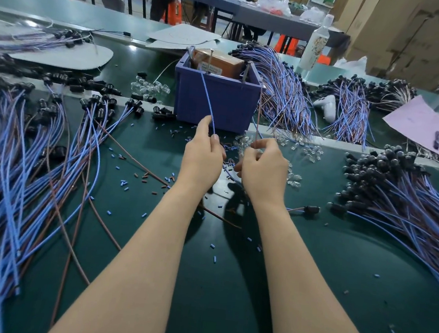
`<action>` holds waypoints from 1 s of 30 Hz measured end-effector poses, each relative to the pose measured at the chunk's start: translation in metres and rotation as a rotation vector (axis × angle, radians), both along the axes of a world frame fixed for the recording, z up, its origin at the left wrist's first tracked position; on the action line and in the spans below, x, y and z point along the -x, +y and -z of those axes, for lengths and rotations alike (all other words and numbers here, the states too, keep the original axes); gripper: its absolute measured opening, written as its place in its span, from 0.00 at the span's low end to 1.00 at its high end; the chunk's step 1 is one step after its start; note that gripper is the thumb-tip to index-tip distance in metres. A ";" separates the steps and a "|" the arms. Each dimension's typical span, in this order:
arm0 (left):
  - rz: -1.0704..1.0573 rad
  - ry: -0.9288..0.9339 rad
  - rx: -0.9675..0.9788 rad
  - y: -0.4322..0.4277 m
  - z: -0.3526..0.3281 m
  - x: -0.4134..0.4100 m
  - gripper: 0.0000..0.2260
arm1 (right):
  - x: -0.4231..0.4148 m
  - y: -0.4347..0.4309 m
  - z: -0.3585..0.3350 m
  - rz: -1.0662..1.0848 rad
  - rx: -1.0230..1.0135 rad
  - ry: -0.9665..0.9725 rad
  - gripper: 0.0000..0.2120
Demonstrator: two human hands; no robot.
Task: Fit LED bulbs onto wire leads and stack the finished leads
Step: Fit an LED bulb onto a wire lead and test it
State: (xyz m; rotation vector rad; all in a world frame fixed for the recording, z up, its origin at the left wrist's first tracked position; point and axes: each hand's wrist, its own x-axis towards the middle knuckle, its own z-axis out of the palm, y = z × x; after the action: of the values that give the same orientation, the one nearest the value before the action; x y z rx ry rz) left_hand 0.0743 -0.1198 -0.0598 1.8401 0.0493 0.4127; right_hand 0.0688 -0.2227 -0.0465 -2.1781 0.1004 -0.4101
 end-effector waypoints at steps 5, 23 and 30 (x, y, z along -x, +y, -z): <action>0.009 0.025 0.016 0.002 0.000 -0.001 0.20 | 0.002 0.002 0.000 -0.011 0.110 -0.036 0.09; 0.069 0.062 0.028 0.003 -0.004 0.000 0.19 | 0.006 0.003 0.001 -0.090 0.205 -0.088 0.06; 0.069 0.060 0.019 0.004 -0.004 0.000 0.19 | 0.006 0.004 0.002 -0.106 0.214 -0.095 0.07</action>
State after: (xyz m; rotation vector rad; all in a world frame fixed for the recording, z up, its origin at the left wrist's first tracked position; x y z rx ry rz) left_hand 0.0745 -0.1155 -0.0558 1.8303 0.0312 0.3077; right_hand 0.0632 -0.2188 -0.0481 -2.3573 -0.1167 -0.4812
